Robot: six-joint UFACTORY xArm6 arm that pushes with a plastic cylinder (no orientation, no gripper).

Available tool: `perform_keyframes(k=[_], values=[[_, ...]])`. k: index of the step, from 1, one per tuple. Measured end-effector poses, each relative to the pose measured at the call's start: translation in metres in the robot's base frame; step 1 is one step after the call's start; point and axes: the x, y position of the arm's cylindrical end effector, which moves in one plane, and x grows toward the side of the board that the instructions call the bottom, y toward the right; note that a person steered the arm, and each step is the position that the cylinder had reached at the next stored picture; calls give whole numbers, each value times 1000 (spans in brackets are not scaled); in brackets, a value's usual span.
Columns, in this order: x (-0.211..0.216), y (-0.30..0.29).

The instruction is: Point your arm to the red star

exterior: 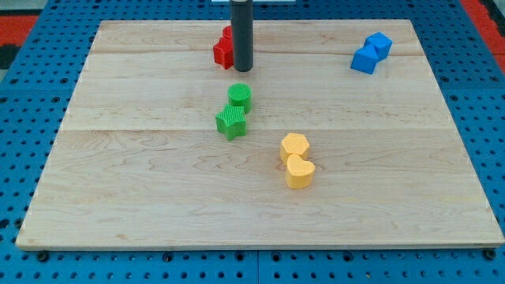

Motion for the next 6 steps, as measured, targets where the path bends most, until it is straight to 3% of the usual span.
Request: perform_keyframes(k=[1, 2, 3, 4, 5, 6], values=[[10, -16], [23, -92], [-17, -119], [-68, -105], [-33, -9], [41, 28]])
